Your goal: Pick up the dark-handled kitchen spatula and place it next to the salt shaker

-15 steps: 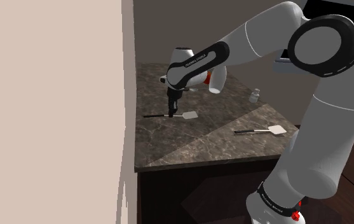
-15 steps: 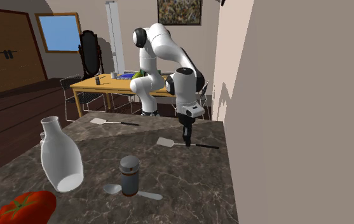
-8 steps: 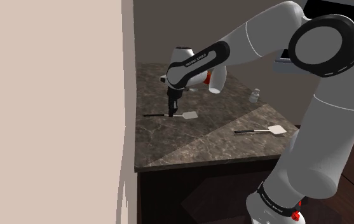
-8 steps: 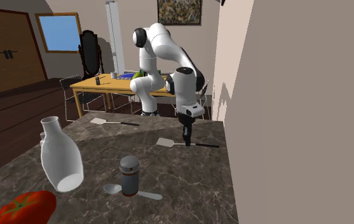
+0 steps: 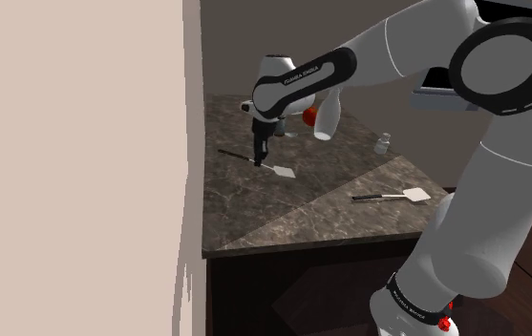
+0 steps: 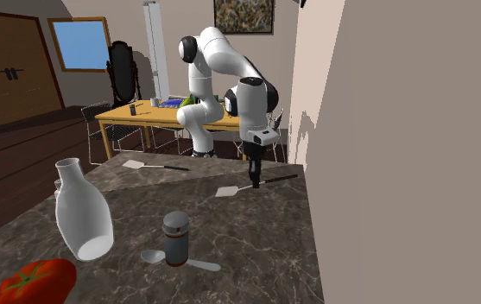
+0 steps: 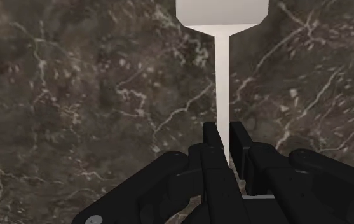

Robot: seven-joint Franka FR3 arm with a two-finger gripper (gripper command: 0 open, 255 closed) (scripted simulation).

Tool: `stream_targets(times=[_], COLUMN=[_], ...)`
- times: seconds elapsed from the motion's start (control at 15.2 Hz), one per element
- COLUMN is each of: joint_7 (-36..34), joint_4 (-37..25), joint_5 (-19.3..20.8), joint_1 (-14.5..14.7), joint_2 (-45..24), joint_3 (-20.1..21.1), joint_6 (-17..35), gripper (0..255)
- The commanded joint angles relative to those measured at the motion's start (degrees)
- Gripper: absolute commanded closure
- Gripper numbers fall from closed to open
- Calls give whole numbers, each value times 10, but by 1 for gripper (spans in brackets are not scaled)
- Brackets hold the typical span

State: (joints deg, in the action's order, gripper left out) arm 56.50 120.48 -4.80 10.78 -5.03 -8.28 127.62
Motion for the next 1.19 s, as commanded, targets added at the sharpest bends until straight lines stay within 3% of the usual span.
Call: stream_targets(times=[0.0,1.12], joint_7=[-1,-14], joint_4=[-8,-91], joint_5=[2,14], joint_1=[-1,0], joint_2=[6,49], joint_3=[-1,-1], joint_6=[-14,-139], gripper=[255,255])
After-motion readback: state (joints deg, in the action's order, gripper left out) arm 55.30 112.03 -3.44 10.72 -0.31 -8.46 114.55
